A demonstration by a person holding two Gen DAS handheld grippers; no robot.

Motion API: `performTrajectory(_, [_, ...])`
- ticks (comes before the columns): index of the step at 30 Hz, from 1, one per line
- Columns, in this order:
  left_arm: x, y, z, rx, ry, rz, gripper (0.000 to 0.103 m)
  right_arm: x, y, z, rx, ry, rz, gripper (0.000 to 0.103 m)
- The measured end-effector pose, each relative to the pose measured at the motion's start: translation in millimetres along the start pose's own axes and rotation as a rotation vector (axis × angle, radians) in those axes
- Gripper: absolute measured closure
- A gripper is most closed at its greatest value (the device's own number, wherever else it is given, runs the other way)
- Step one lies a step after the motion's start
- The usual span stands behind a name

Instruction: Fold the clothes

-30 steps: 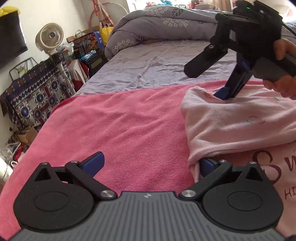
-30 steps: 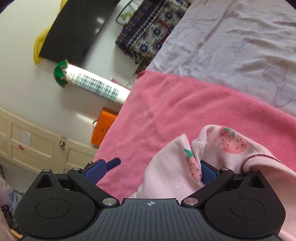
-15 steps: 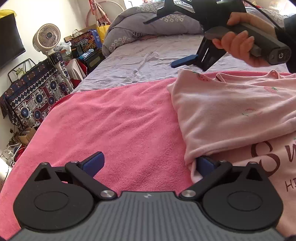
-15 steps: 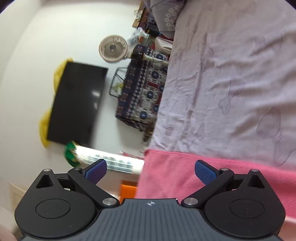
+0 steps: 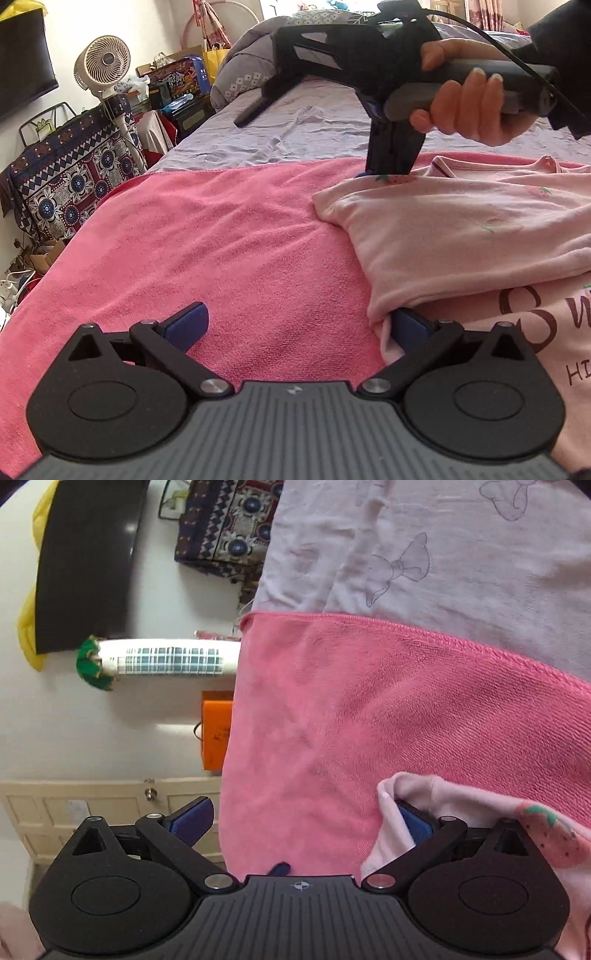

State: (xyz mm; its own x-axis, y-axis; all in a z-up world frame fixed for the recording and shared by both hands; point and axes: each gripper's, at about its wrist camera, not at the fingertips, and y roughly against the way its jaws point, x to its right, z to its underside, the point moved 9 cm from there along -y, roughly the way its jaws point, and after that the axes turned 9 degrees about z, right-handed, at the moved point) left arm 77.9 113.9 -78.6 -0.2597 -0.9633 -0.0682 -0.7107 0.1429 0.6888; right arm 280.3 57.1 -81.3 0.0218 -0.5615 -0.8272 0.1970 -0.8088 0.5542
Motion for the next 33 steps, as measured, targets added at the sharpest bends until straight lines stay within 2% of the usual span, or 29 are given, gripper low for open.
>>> performTrajectory(2, [-0.7, 0.2, -0.5, 0.002, 0.009, -0.005, 0.000, 0.8, 7.5, -5.9, 0.046, -0.054, -0.030, 0.000])
performTrajectory(5, [-1.8, 2.7, -3.2, 0.012, 0.001, -0.048, 0.000, 8.7, 37.2, -16.2, 0.244, -0.117, -0.101, 0.000])
performTrajectory(6, [-1.9, 1.6, -2.6, 0.006, -0.005, -0.059, 0.000, 15.0, 47.8, -23.3, 0.333, -0.149, -0.129, 0.000])
performTrajectory(7, [-2.3, -0.3, -1.3, 0.002, -0.006, -0.058, 0.000, 21.9, 60.1, -33.7, 0.448, -0.165, -0.163, 0.009])
performTrajectory(8, [-3.2, -1.0, -0.4, 0.005, -0.003, -0.056, 0.000, 29.6, 74.2, -44.8, 0.574, -0.186, -0.203, 0.010])
performTrajectory(10, [-4.1, 1.4, -1.4, 0.000, -0.016, -0.055, 0.000, 45.3, 93.6, -60.9, 0.735, -0.263, -0.265, 0.009])
performTrajectory(12, [-4.8, 4.4, -3.0, -0.011, -0.036, -0.055, 0.000, 46.5, 96.9, -65.8, 0.756, -0.292, -0.295, 0.007])
performTrajectory(13, [-5.2, 6.7, -2.8, -0.017, -0.046, -0.054, 0.000, 39.2, 96.7, -63.3, 0.739, -0.256, -0.270, 0.004])
performTrajectory(14, [-6.2, 10.1, -1.2, -0.022, -0.050, -0.050, 0.000, 31.2, 97.1, -59.1, 0.727, -0.211, -0.226, 0.004])
performTrajectory(17, [-16.3, 21.1, 6.3, -0.037, -0.035, -0.054, 0.000, 5.2, 103.1, -36.4, 0.718, -0.020, 0.035, 0.002])
performTrajectory(20, [-40.4, 27.1, 14.4, -0.079, -0.007, -0.142, 0.000, -10.2, 111.4, 3.3, 0.753, 0.186, 0.423, 0.001])
performTrajectory(22, [-54.4, 31.9, 12.2, -0.063, 0.040, -0.143, 0.001, -16.7, 109.7, 37.8, 0.777, 0.316, 0.676, 0.001])
performTrajectory(23, [-60.8, 34.5, 10.1, -0.050, 0.065, -0.139, 0.001, -17.6, 104.9, 56.8, 0.778, 0.355, 0.763, 0.001])
performTrajectory(26, [-58.9, 38.0, -8.7, 0.015, 0.066, -0.065, 0.002, -2.5, 92.8, 107.7, 0.750, 0.385, 0.977, 0.001])
performTrajectory(30, [-25.8, 30.0, -44.1, 0.111, -0.018, 0.056, 0.000, 37.6, 87.4, 160.1, 0.712, 0.290, 1.248, 0.001])
performTrajectory(32, [-5.7, 11.4, -58.1, 0.131, -0.048, 0.100, 0.000, 57.8, 94.9, 174.2, 0.717, 0.246, 1.327, 0.000])
performTrajectory(33, [3.9, -3.2, -62.6, 0.119, -0.074, 0.097, 0.000, 63.9, 105.1, 179.0, 0.733, 0.219, 1.321, 0.000])
